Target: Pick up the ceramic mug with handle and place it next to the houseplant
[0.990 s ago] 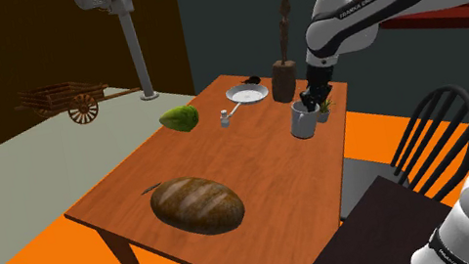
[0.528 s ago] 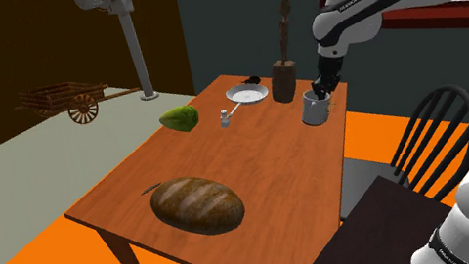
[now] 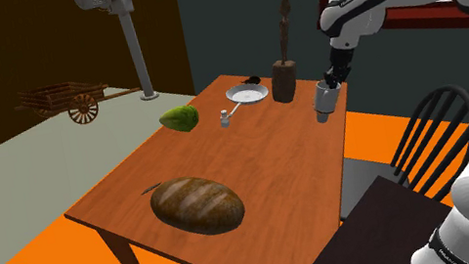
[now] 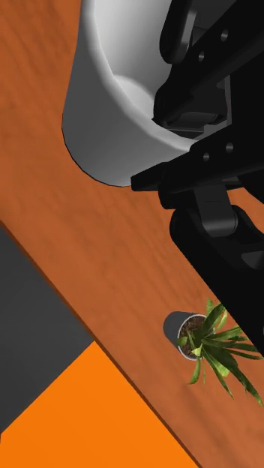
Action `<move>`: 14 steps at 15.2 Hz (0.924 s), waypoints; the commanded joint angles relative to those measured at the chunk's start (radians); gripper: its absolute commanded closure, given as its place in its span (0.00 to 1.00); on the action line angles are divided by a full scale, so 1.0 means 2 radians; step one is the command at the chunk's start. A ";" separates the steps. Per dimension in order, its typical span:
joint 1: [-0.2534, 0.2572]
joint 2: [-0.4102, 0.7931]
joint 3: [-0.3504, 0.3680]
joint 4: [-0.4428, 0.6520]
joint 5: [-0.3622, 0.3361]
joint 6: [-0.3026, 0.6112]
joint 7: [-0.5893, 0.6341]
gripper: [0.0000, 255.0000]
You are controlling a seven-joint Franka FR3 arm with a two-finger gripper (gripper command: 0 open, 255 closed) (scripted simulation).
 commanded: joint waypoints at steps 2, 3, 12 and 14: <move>-0.020 0.041 -0.011 0.057 0.012 -0.021 -0.033 1.00; -0.027 0.055 -0.014 0.077 0.016 -0.028 -0.043 1.00; -0.105 0.211 -0.024 0.305 0.056 -0.112 -0.115 1.00; -0.106 0.215 -0.023 0.305 0.057 -0.108 -0.116 1.00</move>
